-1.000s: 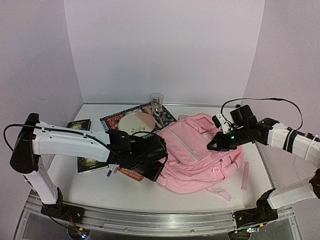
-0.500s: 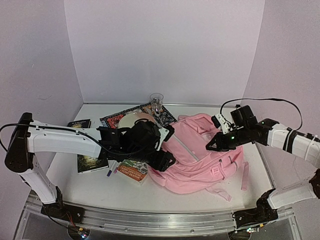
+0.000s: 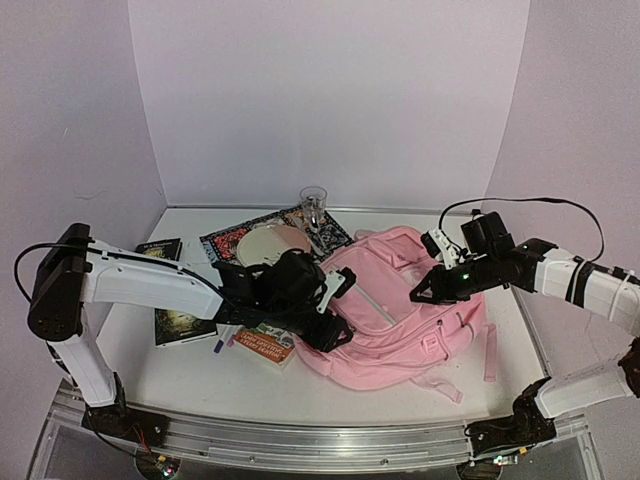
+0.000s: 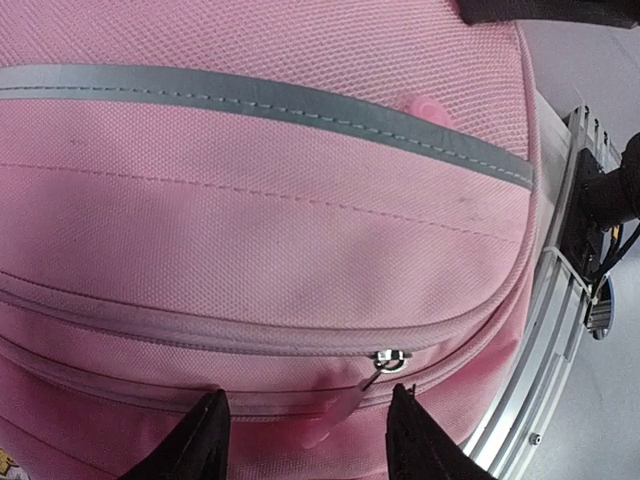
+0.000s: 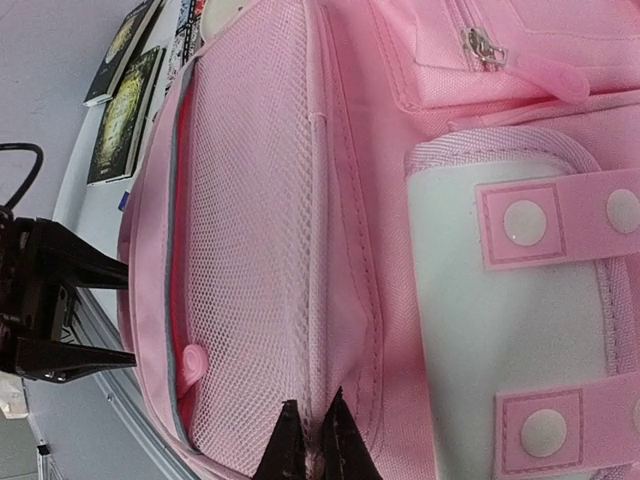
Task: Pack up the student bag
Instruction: Unzip the upper front pocket of the student bag.
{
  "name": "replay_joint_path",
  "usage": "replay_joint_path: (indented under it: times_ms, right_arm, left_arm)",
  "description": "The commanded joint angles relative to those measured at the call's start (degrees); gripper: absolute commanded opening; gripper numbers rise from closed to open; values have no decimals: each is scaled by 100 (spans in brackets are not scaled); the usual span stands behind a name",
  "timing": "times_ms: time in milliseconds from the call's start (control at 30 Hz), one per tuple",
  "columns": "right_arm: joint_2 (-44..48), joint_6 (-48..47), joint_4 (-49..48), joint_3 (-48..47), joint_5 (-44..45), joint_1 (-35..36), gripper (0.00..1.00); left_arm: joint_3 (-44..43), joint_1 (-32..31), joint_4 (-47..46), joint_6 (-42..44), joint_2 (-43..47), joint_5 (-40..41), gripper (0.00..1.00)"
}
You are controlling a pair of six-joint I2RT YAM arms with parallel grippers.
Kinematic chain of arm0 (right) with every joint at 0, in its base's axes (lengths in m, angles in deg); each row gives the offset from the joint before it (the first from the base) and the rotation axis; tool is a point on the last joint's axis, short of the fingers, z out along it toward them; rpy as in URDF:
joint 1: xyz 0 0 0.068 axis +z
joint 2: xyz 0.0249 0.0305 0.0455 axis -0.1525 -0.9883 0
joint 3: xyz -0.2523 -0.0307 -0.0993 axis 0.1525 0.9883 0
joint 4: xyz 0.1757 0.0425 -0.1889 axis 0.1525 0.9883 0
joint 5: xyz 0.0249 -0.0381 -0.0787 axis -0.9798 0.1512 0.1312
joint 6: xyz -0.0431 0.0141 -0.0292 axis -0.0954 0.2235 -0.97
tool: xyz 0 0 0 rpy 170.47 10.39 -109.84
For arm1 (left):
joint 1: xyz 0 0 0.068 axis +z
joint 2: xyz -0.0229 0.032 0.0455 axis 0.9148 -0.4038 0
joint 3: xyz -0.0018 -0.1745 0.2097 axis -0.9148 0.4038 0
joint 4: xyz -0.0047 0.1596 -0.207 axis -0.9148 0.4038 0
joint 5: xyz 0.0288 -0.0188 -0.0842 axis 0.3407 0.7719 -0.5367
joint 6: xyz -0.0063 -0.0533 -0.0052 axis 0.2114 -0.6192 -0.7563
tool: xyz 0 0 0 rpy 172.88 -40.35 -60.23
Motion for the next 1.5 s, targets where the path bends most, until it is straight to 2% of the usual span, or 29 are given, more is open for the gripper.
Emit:
replay_joint_path:
  times_ms: [0, 133, 233, 467, 700, 933, 1133, 1333, 1467]
  right_arm:
    - [89, -63, -605, -127, -495, 7, 0]
    - [70, -56, -616, -157, -474, 8, 0]
    - [44, -32, -631, -178, -473, 12, 0]
    - [-47, -20, -671, -206, -566, 13, 0]
    - [-44, -107, -672, -220, -574, 11, 0]
    - [-67, -224, -671, -245, -603, 14, 0]
    - [-151, -320, -668, -311, -858, 7, 0]
    - [-205, -440, -671, -334, -1217, 13, 0]
    - [-254, -485, -854, -325, -1368, 10, 0]
  left_arm:
    - [-34, 1, -272, 128, -250, -199, 47]
    - [-70, -8, -369, 137, -373, -289, 32]
    - [-61, -19, -558, 92, -408, -448, 31]
    - [-93, -220, -1021, 57, -452, -366, 37]
    - [220, -200, -928, 273, -48, 549, 55]
    - [486, -41, -755, 530, 300, 690, 65]
    - [384, 5, -784, 799, 205, 417, 66]
    - [80, 11, -954, 1125, -122, -488, 62]
    - [-131, -1, -1066, 1227, -297, -803, 59]
